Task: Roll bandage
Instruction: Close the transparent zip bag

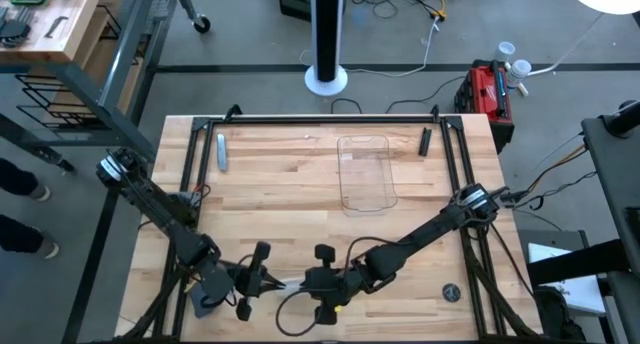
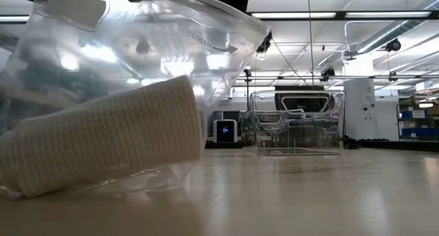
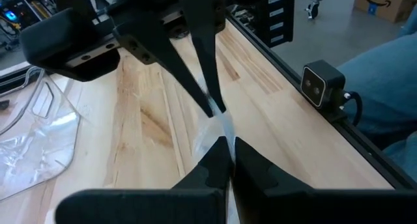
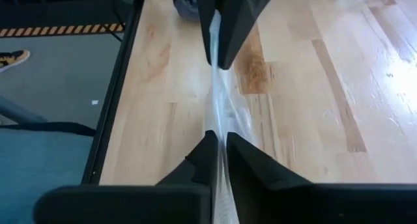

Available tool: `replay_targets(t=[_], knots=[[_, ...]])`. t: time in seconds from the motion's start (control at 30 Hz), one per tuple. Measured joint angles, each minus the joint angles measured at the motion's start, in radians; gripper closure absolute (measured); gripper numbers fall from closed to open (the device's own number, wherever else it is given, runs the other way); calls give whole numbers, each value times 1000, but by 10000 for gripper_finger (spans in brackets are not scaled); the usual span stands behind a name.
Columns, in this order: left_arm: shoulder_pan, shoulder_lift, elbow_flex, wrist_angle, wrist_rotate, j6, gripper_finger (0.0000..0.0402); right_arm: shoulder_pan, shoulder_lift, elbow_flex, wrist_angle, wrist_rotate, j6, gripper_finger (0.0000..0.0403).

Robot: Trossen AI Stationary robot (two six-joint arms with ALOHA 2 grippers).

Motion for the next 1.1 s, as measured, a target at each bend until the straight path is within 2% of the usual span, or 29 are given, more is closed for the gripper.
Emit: replay_targets(t=[0.37, 0.53, 0.67, 0.77, 0.97, 1.03, 1.1], knots=[[-5, 0, 0, 37, 0, 49, 401, 2, 8, 0, -4, -1, -47, 326], [-20, 0, 0, 29, 0, 17, 401, 2, 11, 0, 1, 1, -92, 311], [-38, 0, -1, 19, 3, 9, 401, 0, 12, 0, 1, 6, 12, 302], [-40, 0, -1, 10, 3, 9, 401, 0, 13, 0, -12, 7, 20, 300], [-42, 0, -2, 0, 3, 6, 401, 7, 13, 0, -36, 7, -14, 317], [-42, 0, -2, 0, 3, 5, 401, 8, 13, 0, -53, 3, -13, 337], [-42, 0, -2, -2, 3, 0, 401, 11, 13, 0, -56, -23, -23, 375]])
